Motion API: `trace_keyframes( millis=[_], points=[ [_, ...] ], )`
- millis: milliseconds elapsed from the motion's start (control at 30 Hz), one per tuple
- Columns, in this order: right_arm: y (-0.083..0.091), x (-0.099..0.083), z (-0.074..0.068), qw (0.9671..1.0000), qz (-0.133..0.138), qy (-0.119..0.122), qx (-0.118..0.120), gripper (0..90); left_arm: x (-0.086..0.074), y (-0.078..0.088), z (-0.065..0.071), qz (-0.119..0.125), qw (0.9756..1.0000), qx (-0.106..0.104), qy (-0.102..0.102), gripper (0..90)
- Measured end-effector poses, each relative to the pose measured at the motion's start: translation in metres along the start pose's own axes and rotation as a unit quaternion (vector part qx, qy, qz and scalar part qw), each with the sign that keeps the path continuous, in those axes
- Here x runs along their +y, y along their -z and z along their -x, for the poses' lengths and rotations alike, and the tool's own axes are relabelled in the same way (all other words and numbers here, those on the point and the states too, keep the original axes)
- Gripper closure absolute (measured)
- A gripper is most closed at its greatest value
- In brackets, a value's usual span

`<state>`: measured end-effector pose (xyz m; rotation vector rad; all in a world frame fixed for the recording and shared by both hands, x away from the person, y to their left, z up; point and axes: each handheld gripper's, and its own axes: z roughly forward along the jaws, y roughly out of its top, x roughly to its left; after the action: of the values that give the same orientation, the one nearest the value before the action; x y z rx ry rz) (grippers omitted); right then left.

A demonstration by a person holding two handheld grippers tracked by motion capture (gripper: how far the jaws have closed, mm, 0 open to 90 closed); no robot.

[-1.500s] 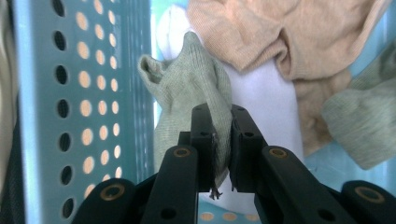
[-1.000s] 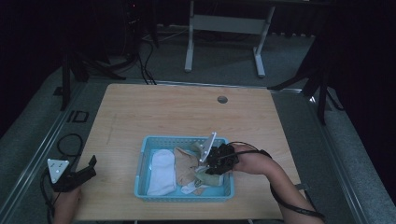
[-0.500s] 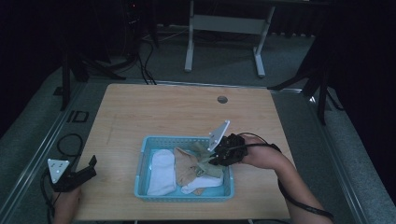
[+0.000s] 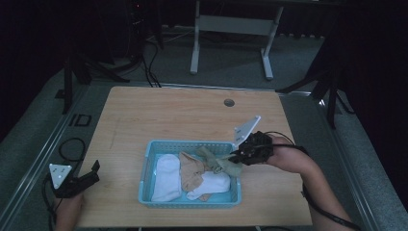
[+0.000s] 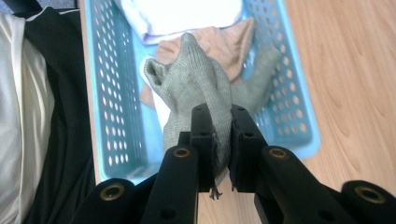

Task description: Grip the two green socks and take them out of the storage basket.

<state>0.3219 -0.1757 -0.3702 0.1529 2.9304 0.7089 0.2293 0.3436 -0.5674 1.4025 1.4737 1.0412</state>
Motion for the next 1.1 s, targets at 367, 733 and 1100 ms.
trace_keyframes(
  millis=[367,733,1100],
  points=[
    [0.028,-0.045,0.010,0.9981,0.013,-0.054,-0.027,82.0,0.000,0.000,0.000,-0.001,1.0000,0.001,0.000,0.3],
    [0.022,-0.091,0.015,0.9946,0.007,-0.100,-0.027,82.0,0.000,0.000,0.000,0.000,1.0000,0.002,0.000,0.3],
    [-0.016,-0.129,0.013,0.9902,-0.006,-0.140,-0.001,81.9,0.000,-0.001,0.000,-0.003,1.0000,0.002,-0.002,0.3]
  ],
)
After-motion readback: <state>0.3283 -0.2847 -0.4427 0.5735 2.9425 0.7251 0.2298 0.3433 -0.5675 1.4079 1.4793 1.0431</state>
